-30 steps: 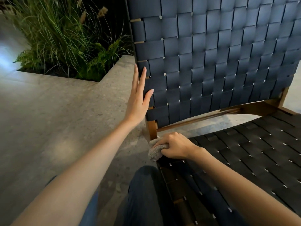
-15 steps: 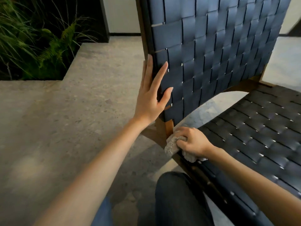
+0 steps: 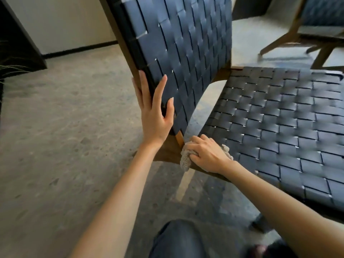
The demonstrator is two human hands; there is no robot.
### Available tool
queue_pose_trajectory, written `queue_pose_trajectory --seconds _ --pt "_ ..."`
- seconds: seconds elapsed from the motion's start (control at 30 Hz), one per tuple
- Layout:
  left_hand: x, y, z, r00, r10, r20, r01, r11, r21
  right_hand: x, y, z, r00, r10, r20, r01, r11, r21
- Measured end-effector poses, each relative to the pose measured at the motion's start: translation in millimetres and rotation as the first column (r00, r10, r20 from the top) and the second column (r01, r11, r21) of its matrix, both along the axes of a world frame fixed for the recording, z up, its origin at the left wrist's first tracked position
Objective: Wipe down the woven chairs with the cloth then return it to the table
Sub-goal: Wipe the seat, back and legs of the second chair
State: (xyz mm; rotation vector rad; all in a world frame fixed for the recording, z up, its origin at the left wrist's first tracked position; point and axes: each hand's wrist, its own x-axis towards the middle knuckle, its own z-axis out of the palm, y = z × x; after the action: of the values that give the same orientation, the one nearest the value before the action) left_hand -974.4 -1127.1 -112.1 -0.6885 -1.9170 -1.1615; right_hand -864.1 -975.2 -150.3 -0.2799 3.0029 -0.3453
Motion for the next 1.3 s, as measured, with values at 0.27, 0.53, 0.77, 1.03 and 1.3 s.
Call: queue_pose_trajectory --seconds 0.27,0.53,0.77,1.03,1.3 --pt "28.5 1.4 13.6 0.981 0.037 0.19 -0.034 0.999 -0.017 65.8 -2.7 14.6 0.981 -0.192 -0.032 0.194 0.972 0.134" --pt "127.9 6.2 -26.6 0.872 -0.338 0.354 0.413 0.896 -0.163 116.5 24.7 50.7 0.826 -0.555 0.101 0.543 0.733 -0.409" --pt "165.3 20.9 -31.3 0.332 -0.609 0.72 0.621 0.716 0.318 159.0 25.7 57.4 0.768 -0.577 0.277 0.584 0.455 -0.672" --pt "154.9 33.3 -21.6 0.288 -0.54 0.791 0.71 0.674 0.201 192.9 32.3 65.6 0.662 -0.707 0.248 0.683 0.433 -0.589" --pt "160.8 42.5 -20.7 0.254 -0.449 0.857 0.813 0.579 0.062 207.8 22.9 57.0 0.638 -0.735 0.228 0.706 0.441 -0.555"
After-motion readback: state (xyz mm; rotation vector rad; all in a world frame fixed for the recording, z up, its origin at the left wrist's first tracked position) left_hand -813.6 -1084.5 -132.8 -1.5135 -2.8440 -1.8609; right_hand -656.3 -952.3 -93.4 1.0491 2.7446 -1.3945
